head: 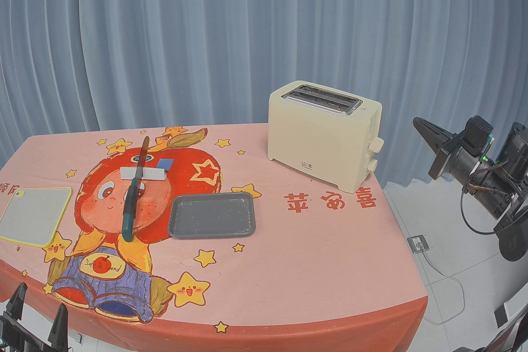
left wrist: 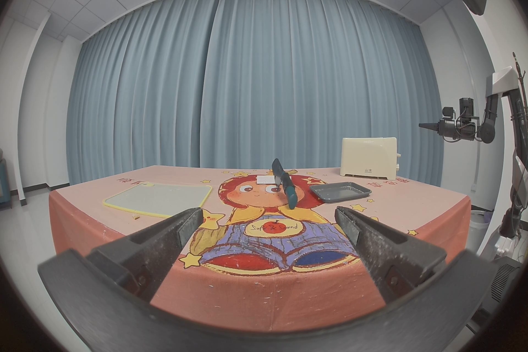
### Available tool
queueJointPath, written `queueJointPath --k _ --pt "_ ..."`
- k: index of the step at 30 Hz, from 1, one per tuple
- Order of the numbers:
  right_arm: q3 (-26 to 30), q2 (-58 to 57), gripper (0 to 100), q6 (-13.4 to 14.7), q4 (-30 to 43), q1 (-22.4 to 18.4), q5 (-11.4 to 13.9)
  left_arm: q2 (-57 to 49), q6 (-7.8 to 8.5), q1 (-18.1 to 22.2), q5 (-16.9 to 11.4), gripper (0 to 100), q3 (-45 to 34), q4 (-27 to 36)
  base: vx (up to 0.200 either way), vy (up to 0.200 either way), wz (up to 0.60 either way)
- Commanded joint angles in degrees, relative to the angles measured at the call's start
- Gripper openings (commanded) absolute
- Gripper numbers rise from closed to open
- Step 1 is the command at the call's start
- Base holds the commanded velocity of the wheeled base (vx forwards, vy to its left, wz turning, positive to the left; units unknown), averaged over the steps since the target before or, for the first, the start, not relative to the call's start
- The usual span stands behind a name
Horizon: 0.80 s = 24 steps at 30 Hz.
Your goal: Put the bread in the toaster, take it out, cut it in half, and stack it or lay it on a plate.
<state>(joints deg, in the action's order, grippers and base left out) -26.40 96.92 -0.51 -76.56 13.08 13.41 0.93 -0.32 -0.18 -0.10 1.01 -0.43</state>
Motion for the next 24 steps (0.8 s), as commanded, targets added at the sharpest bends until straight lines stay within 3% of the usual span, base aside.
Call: queueJointPath --k 1,24 --pt "0.3 0.73 0 -0.02 -0.17 0.1 0.04 -0.84 -0.03 0.01 0.01 100 -1.01 -0.01 0.0 0.0 0.0" --pt "3.64 6.8 0 -1.51 -0.26 1.6 0.04 -0.84 -0.03 0.01 0.01 100 -1.01 0.08 0.0 0.0 0.0"
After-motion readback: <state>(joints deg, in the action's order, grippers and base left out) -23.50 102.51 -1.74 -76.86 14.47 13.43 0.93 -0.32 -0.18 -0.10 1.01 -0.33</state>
